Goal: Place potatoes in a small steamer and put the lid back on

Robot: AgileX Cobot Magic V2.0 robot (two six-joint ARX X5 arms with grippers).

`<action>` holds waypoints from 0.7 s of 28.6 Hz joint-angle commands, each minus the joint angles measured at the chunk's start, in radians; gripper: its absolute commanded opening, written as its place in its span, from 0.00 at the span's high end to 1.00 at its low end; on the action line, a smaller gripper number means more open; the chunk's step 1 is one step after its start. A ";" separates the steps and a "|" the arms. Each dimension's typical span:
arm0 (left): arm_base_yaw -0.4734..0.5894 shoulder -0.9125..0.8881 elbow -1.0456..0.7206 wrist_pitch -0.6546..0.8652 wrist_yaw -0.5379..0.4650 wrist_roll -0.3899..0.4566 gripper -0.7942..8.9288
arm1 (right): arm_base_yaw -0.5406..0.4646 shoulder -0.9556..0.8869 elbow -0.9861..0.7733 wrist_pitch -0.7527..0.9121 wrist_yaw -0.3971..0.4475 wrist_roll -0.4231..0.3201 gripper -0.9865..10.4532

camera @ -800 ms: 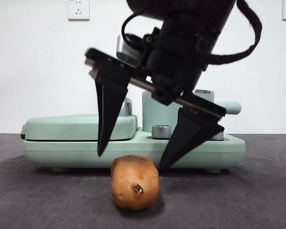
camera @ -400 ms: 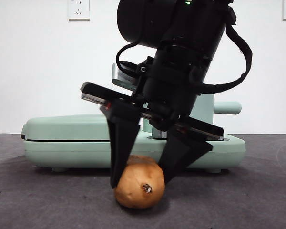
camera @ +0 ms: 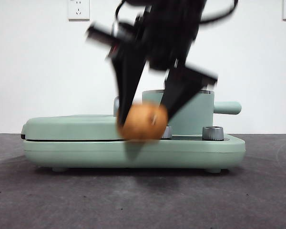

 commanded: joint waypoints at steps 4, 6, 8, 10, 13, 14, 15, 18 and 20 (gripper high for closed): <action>-0.008 -0.006 0.018 0.027 0.001 -0.002 0.89 | -0.109 0.011 0.270 -0.147 0.002 -0.163 0.77; -0.014 -0.006 0.018 0.029 0.001 -0.002 0.89 | -0.158 0.032 0.348 -0.167 0.002 -0.190 0.77; -0.017 -0.006 0.018 0.030 0.001 -0.003 0.89 | -0.205 0.059 0.412 -0.180 0.001 -0.212 0.77; -0.019 -0.006 0.018 0.030 0.001 -0.006 0.89 | -0.264 0.120 0.498 -0.190 0.000 -0.239 0.77; -0.019 -0.006 0.018 0.037 0.001 -0.006 0.89 | -0.322 0.222 0.581 -0.188 0.000 -0.271 0.77; -0.019 -0.006 0.018 0.040 0.001 -0.006 0.89 | -0.336 0.257 0.601 -0.187 0.001 -0.277 0.77; -0.019 -0.006 0.018 0.040 0.001 -0.006 0.89 | -0.348 0.286 0.615 -0.180 0.005 -0.283 0.77; -0.019 -0.005 0.017 0.040 0.001 -0.005 0.89 | -0.373 0.353 0.621 -0.131 0.005 -0.295 0.77; -0.019 -0.005 0.013 0.041 0.001 -0.005 0.89 | -0.379 0.385 0.621 -0.127 0.009 -0.299 0.77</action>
